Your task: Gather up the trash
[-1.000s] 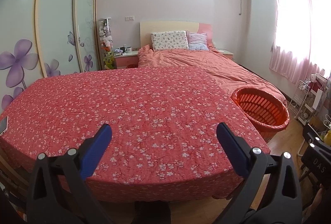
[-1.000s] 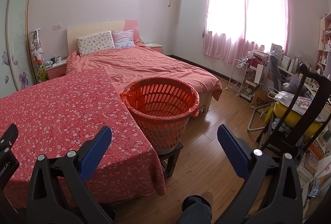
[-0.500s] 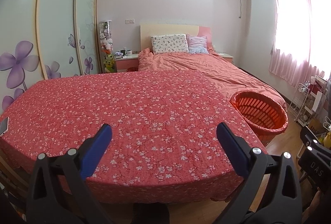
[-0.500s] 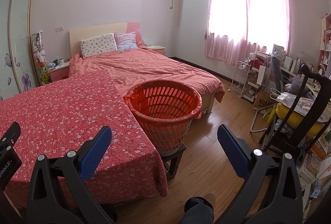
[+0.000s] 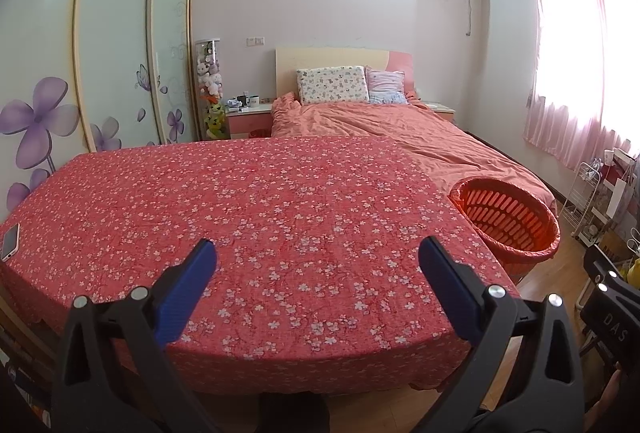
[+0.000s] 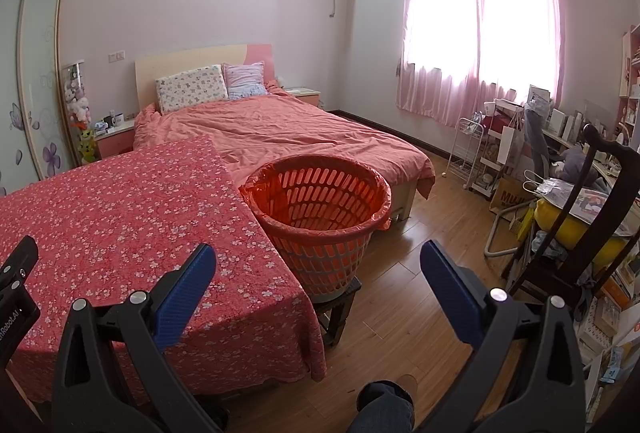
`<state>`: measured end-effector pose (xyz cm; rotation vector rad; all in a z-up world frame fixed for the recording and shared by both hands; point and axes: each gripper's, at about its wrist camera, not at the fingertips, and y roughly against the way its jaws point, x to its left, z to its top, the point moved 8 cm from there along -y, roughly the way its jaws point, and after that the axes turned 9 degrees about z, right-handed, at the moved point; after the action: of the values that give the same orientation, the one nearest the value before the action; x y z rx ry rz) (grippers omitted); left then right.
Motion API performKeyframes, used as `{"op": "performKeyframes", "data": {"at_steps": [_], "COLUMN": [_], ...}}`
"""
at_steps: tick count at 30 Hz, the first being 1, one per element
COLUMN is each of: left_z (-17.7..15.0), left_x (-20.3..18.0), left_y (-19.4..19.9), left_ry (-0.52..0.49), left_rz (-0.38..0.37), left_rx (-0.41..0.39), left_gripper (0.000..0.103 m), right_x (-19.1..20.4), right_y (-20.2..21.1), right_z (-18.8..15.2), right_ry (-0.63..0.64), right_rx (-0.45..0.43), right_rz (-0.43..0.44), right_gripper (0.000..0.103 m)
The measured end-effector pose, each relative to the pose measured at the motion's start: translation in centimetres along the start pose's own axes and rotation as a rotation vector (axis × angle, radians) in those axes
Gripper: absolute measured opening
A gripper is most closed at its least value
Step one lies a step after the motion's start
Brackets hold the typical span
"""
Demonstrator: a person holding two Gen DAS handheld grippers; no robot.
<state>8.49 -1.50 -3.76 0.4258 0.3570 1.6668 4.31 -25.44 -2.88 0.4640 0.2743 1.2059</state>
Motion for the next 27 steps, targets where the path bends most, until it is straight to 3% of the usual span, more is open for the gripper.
{"op": "performKeyframes", "data": {"at_steps": [27], "left_z": [-0.22], "left_x": [-0.09], "left_y": [-0.14], "left_ry": [0.0], "left_rz": [-0.001], "left_rx": [0.005], "left_gripper": [0.099], "right_x": [0.03], "right_y": [-0.11], "right_z": [-0.17], "right_ry": [0.002], "right_rx": [0.003], "right_rz": [-0.001], "right_gripper": [0.101]}}
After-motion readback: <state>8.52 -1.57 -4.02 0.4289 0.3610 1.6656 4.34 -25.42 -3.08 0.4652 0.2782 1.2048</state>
